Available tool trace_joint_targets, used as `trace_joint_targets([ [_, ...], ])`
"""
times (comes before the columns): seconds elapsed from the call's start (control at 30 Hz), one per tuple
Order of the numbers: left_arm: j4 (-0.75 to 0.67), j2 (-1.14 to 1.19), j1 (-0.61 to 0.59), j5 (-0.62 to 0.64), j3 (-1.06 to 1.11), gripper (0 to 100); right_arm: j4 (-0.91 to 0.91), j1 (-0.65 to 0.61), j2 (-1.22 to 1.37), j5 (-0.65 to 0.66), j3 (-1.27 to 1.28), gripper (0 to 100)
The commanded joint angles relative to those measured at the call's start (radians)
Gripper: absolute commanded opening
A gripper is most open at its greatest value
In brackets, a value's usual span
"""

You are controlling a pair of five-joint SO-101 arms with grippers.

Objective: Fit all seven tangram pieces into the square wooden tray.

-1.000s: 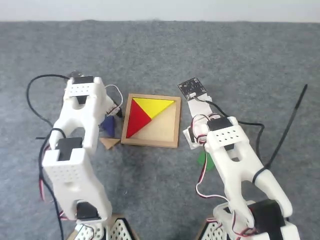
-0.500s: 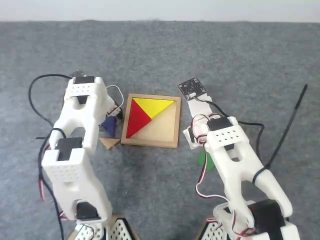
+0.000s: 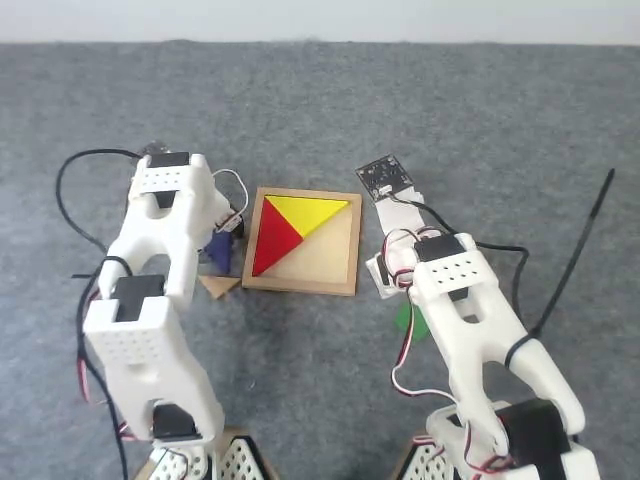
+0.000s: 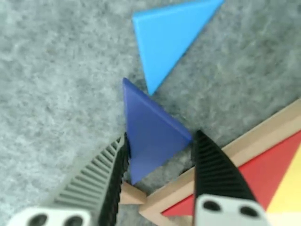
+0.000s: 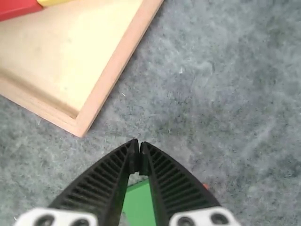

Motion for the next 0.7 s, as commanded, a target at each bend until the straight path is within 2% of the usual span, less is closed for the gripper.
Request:
trace_joint_targets([
  [0.0,-0.011,-0.002,-0.014,0.009,-0.013,18,-0.013,-0.004,-0.051,0.014,-0.005,1.0],
  [0.3,-0.011,-0.003,-0.014,0.009,-0.018,23,-0.013,-0.004,-0.051,0.014,-0.005,1.0],
  [0.67,-0.011,-0.003,-0.014,0.009,-0.018,19,-0.013,-0.004,-0.051,0.014,-0.005,0.9],
])
